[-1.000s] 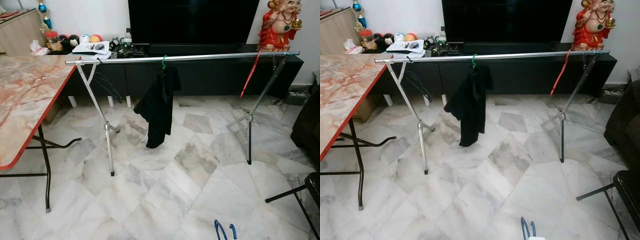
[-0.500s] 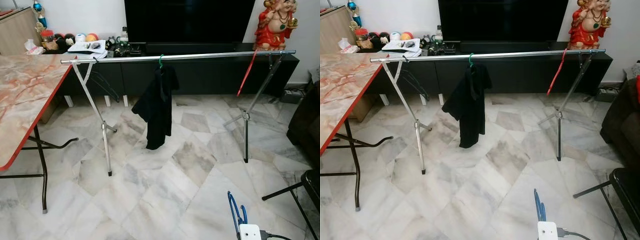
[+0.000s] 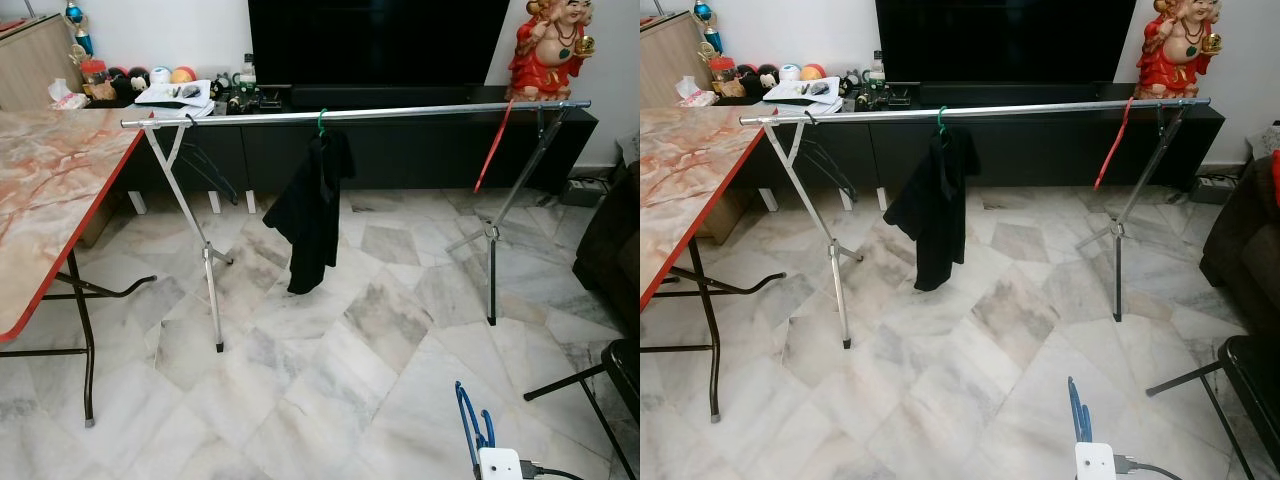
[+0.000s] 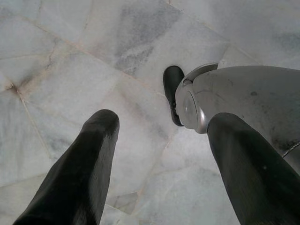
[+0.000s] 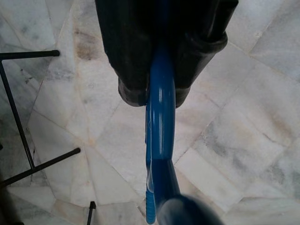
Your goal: Hang hanger
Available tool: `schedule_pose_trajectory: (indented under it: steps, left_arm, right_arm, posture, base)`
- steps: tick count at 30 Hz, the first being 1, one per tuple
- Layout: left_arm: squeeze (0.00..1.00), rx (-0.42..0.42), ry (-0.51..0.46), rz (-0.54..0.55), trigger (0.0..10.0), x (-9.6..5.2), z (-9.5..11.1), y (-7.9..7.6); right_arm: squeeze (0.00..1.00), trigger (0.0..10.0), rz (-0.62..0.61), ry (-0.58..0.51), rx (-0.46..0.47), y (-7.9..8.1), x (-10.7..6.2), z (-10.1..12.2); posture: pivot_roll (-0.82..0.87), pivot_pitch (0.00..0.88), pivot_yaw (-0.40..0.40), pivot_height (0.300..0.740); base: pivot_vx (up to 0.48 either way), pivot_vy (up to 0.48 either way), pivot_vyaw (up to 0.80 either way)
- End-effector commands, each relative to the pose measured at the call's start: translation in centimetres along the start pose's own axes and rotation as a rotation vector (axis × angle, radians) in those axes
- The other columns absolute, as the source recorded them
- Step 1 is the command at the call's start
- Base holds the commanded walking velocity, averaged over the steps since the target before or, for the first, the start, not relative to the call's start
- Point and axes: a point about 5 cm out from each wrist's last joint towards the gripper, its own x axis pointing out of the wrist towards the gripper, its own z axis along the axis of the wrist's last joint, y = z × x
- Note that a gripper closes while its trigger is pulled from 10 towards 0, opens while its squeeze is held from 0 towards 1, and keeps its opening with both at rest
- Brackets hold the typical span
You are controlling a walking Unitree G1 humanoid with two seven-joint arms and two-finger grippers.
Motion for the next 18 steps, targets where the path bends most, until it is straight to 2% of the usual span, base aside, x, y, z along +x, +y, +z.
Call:
schedule_pose_trajectory:
  steps: [1, 9, 10, 12, 13, 15, 18]
  left_arm:
    - [0.00, -0.008, 0.017, 0.007, 10.0, -0.1, -0.6, 0.1]
    - [0.00, -0.008, 0.017, 0.007, 10.0, -0.1, -0.6, 0.1]
    - [0.00, -0.001, 0.012, 0.025, 10.0, -0.3, -0.7, 0.7]
    - [0.00, 0.007, 0.012, 0.039, 10.0, -0.6, -0.9, 1.4]
    - [0.00, 0.008, 0.013, 0.042, 10.0, -0.6, -0.9, 1.5]
    - [0.00, 0.008, 0.015, 0.042, 10.0, -0.6, -1.0, 1.4]
    - [0.00, 0.009, 0.020, 0.040, 10.0, -0.6, -1.2, 1.1]
  right_arm:
    - [0.00, 10.0, -0.006, -0.001, 0.013, 0.0, 0.0, 0.0]
    - [0.00, 10.0, -0.006, -0.001, 0.013, 0.0, 0.0, 0.0]
    - [0.00, 10.0, 0.017, -0.104, 0.075, 1.0, 0.5, 2.4]
    - [0.00, 10.0, 0.037, -0.183, 0.153, 1.9, 1.0, 4.8]
    - [0.00, 10.0, 0.031, -0.193, 0.201, 1.9, 1.0, 5.2]
    - [0.00, 10.0, 0.016, -0.206, 0.236, 1.6, 1.1, 5.4]
    - [0.00, 10.0, 0.015, -0.239, 0.242, 1.6, 1.1, 6.0]
  posture:
    - [0.05, 0.054, -0.006, 0.740]
    - [0.05, 0.054, -0.006, 0.740]
    - [0.06, 0.057, 0.006, 0.740]
    - [0.06, 0.056, 0.005, 0.740]
    - [0.06, 0.055, 0.006, 0.740]
    - [0.06, 0.055, 0.006, 0.740]
    - [0.06, 0.053, 0.007, 0.740]
  base:
    - [0.000, 0.000, 0.00]
    - [0.000, 0.000, 0.00]
    - [0.000, 0.000, 0.00]
    - [0.000, 0.000, 0.00]
    - [0.000, 0.000, 0.00]
    - [0.000, 0.000, 0.00]
    - [0.000, 0.000, 0.00]
